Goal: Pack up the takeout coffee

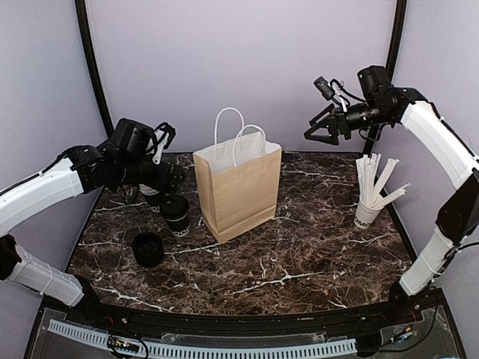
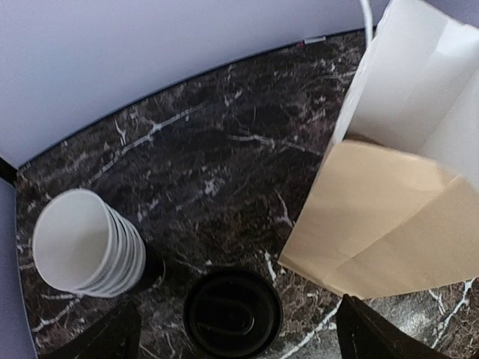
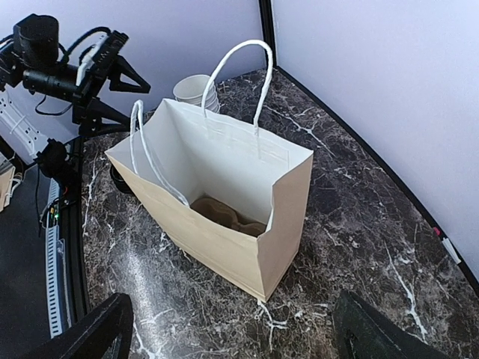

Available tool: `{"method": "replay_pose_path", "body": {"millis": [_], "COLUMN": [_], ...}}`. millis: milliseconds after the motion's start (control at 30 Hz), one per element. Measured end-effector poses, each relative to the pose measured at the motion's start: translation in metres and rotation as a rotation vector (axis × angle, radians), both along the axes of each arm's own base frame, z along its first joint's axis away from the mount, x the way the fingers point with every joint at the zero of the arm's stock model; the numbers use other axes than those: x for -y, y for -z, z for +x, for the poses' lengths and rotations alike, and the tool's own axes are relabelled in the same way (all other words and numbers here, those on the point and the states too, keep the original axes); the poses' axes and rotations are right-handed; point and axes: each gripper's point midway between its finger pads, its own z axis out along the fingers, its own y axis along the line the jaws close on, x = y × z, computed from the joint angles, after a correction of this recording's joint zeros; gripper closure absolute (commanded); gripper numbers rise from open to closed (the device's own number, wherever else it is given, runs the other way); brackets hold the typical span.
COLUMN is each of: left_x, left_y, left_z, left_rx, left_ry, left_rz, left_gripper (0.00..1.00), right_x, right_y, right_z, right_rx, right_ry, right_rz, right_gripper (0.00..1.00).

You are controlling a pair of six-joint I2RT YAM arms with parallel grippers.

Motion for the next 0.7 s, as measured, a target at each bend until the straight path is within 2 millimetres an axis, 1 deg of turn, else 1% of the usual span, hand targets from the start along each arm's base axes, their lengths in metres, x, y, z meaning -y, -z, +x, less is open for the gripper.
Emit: {"method": "replay_pose_path", "body": {"millis": [133,233,300,400,600,700], "left_x": [-0.008,-0.005,-0.003,-0.003,-0.005,-0.008], "left_y": [0.048,0.074,0.086,0.095,0.093,0.096], "left_z": [0.006,0.014,0.015,0.012,0.009,0.005], "left_rx": [-0.216,-0.357,-0.423,-0.488,-0.542,-0.57], "left_ry": [-0.069,-0.109,-0.128,-0.149,-0.184,-0.196], "left_rz": [0.036,0.066,0.088,0.112,0.125,0.138], "left_gripper": [0.05,0.06,0.06,0.07,0.11,0.12], "right_x": [-0.01,-0.016,-0.019,-0.02,-0.019,-0.018], "right_y": [0.01,0.017,0.022,0.03,0.038,0.04], "right_z": [-0.005,-0.008,-0.01,-0.011,-0.011,-0.012], "right_rx": [-0.014,-0.014,-0.012,-0.018,-0.025,-0.024], "right_ry": [-0.016,-0.024,-0.028,-0.028,-0.017,-0.016], "right_rz": [-0.018,-0.045,-0.061,-0.08,-0.104,-0.109], "right_gripper": [0.05,0.05,0.05,0.05,0.05,0.05]}}
